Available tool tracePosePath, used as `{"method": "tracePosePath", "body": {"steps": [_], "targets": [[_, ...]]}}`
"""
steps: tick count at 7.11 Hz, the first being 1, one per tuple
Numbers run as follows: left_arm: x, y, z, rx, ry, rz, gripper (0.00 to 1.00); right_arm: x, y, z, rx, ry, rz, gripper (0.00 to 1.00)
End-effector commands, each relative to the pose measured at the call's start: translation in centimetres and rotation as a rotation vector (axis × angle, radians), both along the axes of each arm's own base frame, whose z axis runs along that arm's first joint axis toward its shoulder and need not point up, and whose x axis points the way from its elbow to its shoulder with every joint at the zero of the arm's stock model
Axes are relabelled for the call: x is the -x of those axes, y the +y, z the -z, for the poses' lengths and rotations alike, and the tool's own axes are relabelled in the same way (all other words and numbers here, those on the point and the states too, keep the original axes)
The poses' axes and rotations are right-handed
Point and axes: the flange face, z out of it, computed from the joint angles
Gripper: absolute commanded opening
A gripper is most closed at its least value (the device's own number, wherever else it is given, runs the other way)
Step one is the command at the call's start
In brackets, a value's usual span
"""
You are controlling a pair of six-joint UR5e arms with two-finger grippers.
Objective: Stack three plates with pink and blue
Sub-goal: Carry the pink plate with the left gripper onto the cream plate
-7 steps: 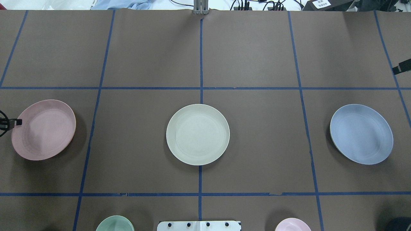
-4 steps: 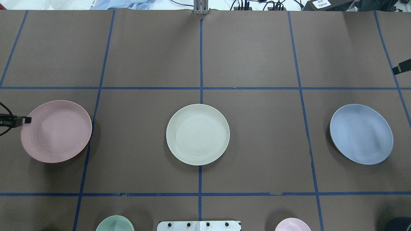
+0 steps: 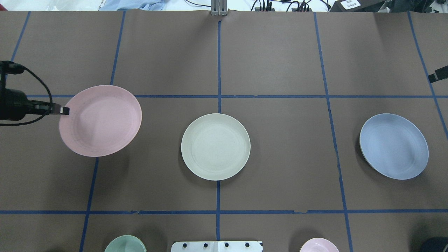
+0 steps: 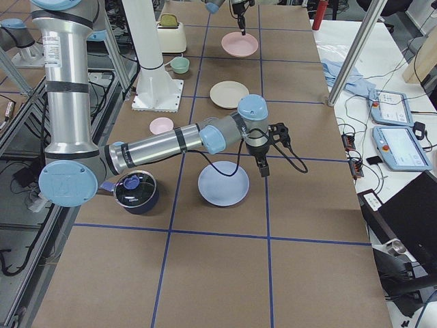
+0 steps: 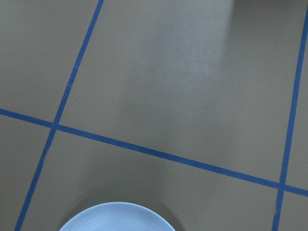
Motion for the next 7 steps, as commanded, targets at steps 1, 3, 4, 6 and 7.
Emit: {"method": "tracePosePath", "body": {"steps": [1, 3, 4, 6, 7], "targets": [[-10.8, 0.9, 8.0, 0.098, 0.054, 0.018, 0.0, 0.0, 0.0, 0.0, 0.0, 0.0, 0.0, 1.0], [-19.4, 2.4, 14.7, 0.166, 0.044, 0.021, 0.0, 0.0, 0.0, 0.0, 0.0, 0.0, 0.0, 1.0], [-21.7, 2.9, 15.5, 0.19, 0.052, 0.018, 0.0, 0.0, 0.0, 0.0, 0.0, 0.0, 0.0, 1.0], [-23.9, 4.4, 15.5, 0.198, 0.046, 0.011, 0.0, 0.1, 0.0, -0.1, 0.001, 0.0, 0.002, 1.0], [-24.2, 4.8, 15.5, 0.198, 0.045, 0.004, 0.0, 0.0, 0.0, 0.0, 0.0, 0.0, 0.0, 1.0]]}}
